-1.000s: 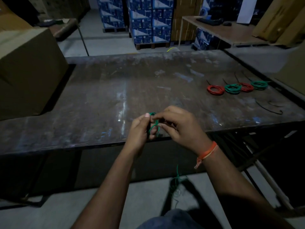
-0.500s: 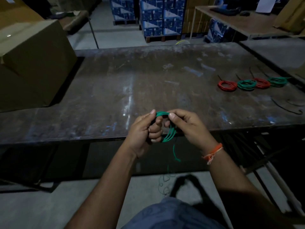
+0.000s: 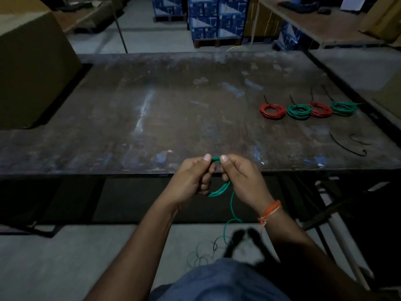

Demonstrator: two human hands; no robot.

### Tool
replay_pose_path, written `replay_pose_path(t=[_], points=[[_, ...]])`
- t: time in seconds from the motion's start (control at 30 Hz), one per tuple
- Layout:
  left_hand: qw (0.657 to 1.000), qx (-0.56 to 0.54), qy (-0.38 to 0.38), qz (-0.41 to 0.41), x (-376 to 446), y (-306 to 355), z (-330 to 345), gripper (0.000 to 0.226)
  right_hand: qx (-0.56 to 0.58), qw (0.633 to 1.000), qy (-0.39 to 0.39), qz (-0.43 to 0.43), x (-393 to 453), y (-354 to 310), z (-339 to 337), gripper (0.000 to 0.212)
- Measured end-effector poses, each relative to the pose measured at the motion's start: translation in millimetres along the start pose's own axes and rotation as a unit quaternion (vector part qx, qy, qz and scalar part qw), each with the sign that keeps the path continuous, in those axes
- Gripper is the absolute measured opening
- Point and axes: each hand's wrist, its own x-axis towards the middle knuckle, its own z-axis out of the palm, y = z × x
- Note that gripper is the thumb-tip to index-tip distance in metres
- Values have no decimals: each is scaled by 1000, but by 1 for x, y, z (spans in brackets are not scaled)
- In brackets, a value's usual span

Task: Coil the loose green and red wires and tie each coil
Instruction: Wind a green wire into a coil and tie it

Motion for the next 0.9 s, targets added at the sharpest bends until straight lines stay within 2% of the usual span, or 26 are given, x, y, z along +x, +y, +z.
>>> replay_pose_path(t=[0.03, 0.1, 0.17, 0.23, 0.3, 0.4, 0.53, 0.67, 0.8, 0.9], points=[[1000, -11, 19, 1, 0, -5, 9, 37, 10, 1000, -9, 1, -3, 5, -8, 39], [993, -104, 63, -11, -1, -15, 22, 37, 47, 998, -44, -2, -7, 13, -22, 34], [968, -228, 103, -23, -5, -22, 30, 36, 121, 989, -83, 33, -11, 25, -33, 21], [940, -306, 146, -24, -10, -29, 28, 37, 189, 971, -116, 91, -18, 44, -40, 8], [920, -350, 178, -17, -18, -31, 22, 36, 195, 965, -136, 111, -28, 64, -48, 19], [897, -385, 219, 2, -27, -28, 13, 37, 140, 979, -117, 92, -36, 84, -62, 21], [880, -402, 252, 19, -31, -23, 5, 37, 32, 997, -72, 13, -36, 90, -81, 25], [885, -369, 283, 18, -30, -29, 7, 35, -36, 988, -103, -109, -35, 69, -80, 21], [905, -304, 297, 19, -22, -30, 15, 33, -37, 973, -123, -192, -36, 47, -64, 10], [927, -224, 301, 30, -19, -28, 23, 32, -35, 968, -118, -220, -31, 34, -57, 9]])
